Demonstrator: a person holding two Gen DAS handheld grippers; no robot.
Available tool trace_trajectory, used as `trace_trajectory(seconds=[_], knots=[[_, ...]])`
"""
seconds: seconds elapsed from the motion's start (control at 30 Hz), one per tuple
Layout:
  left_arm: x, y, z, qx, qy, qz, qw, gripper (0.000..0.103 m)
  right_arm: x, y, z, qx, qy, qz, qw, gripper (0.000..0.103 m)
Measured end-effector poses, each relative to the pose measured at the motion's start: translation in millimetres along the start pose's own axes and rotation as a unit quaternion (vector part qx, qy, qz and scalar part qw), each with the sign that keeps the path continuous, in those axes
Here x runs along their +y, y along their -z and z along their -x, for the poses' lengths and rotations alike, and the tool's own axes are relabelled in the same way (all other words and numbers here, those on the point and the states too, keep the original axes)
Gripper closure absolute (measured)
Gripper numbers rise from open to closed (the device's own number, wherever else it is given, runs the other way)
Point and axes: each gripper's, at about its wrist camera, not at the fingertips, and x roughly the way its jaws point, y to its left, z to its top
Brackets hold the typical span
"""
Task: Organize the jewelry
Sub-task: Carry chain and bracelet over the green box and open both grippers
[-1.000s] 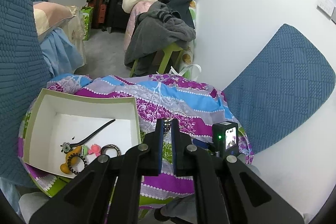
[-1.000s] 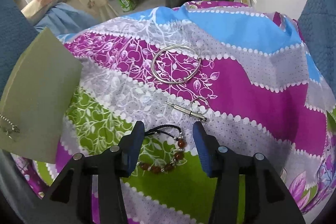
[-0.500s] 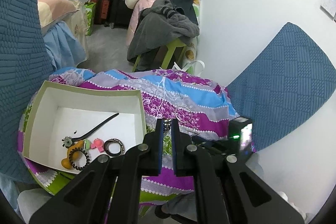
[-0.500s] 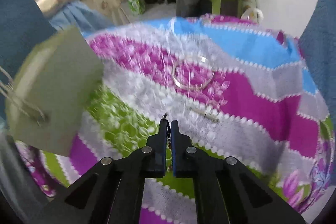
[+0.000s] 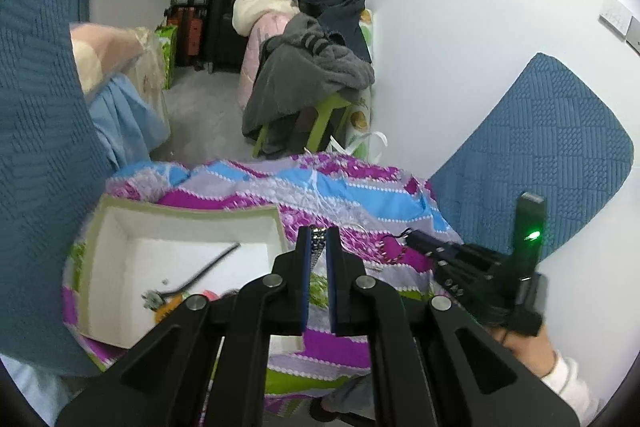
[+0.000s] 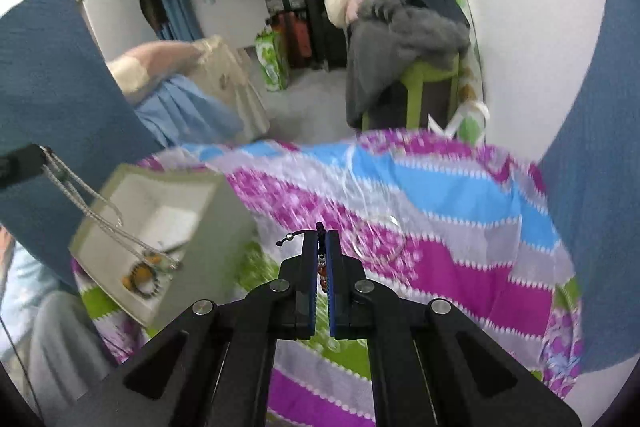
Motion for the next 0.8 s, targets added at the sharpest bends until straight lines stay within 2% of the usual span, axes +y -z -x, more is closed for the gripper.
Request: trace_trajectory(seconds=[0.17, 0.37, 0.57, 0.8], knots=[[16.2, -13.6, 11.1, -0.008, -0.015, -0.009, 0.9998, 0.097, 34.0, -35.5, 28.6, -0.033, -0.026, 0.007, 0.999, 0.101], [49.4, -2.4, 5.3, 0.007, -0.046, -0.007, 0.9989, 0.096, 91.5, -57.8, 36.6, -0.045, -0.076, 0.025, 0.996, 0.101], [89.3, 24.0, -8.5, 0.036, -0.062, 0.022, 0.9972, 0.096, 143.0, -44.2, -2.2, -0.004, -0.112, 0.043, 0.993, 0.101], [120.9, 55.8, -17.7, 0.063, -0.069, 0.055, 0.9941, 0.096, 162.6, -6.5, -53.5, 0.064, -0.124, 0.051, 0.989, 0.099]])
